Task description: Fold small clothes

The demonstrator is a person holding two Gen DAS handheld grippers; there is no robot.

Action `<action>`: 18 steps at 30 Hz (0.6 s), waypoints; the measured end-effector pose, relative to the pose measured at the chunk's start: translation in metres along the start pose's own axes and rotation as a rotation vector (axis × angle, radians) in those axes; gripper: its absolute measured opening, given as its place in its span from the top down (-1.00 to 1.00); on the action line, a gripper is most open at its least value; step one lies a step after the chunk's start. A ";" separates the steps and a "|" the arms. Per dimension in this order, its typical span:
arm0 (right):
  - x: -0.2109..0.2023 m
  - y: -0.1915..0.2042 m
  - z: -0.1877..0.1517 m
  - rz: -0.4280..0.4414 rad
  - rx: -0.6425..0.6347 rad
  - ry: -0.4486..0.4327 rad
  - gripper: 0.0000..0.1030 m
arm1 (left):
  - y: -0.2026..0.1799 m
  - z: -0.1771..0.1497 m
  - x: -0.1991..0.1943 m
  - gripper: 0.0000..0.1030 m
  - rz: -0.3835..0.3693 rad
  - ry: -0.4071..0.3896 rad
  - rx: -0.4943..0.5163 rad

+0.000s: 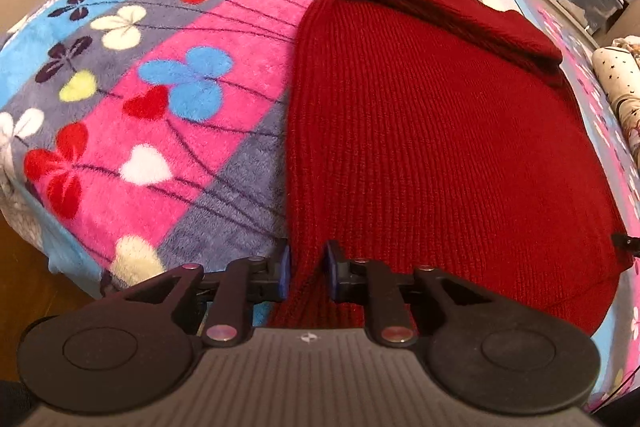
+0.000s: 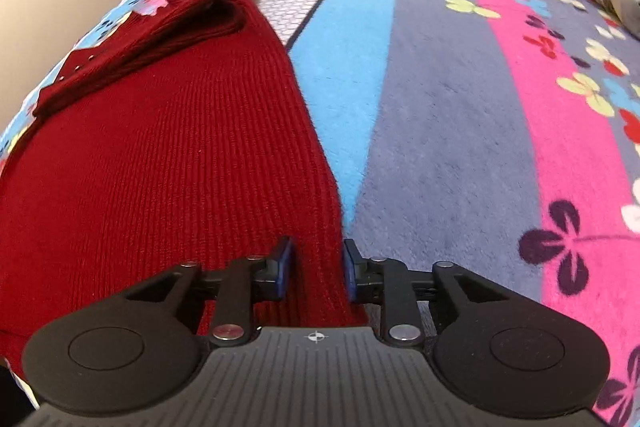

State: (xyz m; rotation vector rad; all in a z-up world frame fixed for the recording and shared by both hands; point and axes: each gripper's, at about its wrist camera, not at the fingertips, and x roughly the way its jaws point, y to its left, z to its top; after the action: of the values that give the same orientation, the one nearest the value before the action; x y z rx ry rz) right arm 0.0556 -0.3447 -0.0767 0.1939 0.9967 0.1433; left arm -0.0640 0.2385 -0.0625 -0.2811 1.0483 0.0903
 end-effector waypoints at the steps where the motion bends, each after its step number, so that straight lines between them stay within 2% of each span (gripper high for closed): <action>1: 0.000 0.002 0.000 -0.002 -0.006 0.000 0.43 | 0.000 0.000 -0.001 0.69 -0.001 -0.008 0.000; 3: -0.002 0.006 0.001 0.008 -0.021 -0.011 0.75 | -0.002 -0.001 -0.011 0.74 -0.010 -0.060 0.003; 6: -0.020 0.010 0.006 0.095 -0.013 -0.107 0.76 | -0.003 0.000 -0.026 0.74 -0.051 -0.146 -0.006; 8: -0.027 0.015 0.008 0.133 -0.037 -0.149 0.76 | -0.002 0.002 -0.022 0.73 -0.045 -0.123 -0.016; 10: -0.018 0.015 0.006 0.086 -0.044 -0.104 0.74 | -0.003 0.001 -0.007 0.70 -0.025 -0.039 -0.005; 11: -0.011 0.013 0.005 0.065 -0.031 -0.060 0.64 | -0.005 -0.001 0.000 0.64 -0.007 0.002 0.011; 13: 0.001 0.008 0.002 0.032 -0.014 0.009 0.50 | -0.008 -0.001 0.000 0.63 0.004 -0.005 0.031; 16: -0.001 0.009 0.004 0.038 -0.015 0.006 0.44 | -0.006 0.000 -0.001 0.66 -0.003 -0.017 0.022; 17: -0.002 0.010 0.004 0.040 -0.019 0.005 0.44 | -0.005 0.000 -0.003 0.74 0.000 -0.030 0.021; 18: -0.003 0.012 0.004 0.038 -0.032 0.001 0.62 | -0.006 0.002 -0.006 0.75 0.002 -0.051 0.023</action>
State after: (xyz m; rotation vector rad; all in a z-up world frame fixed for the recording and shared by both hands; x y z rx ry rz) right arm 0.0575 -0.3341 -0.0694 0.1833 0.9915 0.1935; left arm -0.0642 0.2332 -0.0557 -0.2558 0.9981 0.0866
